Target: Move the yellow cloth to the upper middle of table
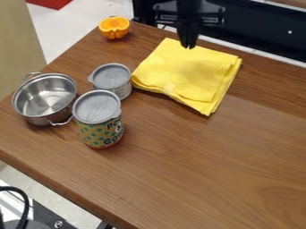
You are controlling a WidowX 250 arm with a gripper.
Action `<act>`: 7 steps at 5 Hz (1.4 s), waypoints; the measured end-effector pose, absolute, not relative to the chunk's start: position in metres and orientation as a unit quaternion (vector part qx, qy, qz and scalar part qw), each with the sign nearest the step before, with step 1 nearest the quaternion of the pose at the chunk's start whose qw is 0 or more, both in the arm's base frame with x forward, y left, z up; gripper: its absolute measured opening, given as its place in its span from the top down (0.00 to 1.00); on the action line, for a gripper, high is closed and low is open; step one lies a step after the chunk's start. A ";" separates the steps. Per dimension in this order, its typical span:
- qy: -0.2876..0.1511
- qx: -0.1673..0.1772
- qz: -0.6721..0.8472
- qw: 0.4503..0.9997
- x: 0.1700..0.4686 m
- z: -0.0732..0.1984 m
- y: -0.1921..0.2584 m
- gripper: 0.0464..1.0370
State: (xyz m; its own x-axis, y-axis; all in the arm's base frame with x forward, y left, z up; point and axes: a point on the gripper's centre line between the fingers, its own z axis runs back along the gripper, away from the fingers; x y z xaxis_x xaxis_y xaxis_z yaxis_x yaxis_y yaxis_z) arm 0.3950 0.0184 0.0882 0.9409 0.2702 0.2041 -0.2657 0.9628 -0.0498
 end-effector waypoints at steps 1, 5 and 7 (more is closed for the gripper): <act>-0.103 -0.012 0.120 0.987 0.382 0.087 0.012 0.99; -0.136 -0.033 0.038 0.989 0.355 0.090 -0.095 0.99; -0.152 0.006 0.007 0.988 0.350 0.075 -0.144 0.85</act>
State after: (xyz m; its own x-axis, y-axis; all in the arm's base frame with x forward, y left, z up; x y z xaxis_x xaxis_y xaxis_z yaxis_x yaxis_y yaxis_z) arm 0.3503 -0.1438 0.0749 0.9534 0.0118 0.3015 -0.0153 0.9998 0.0092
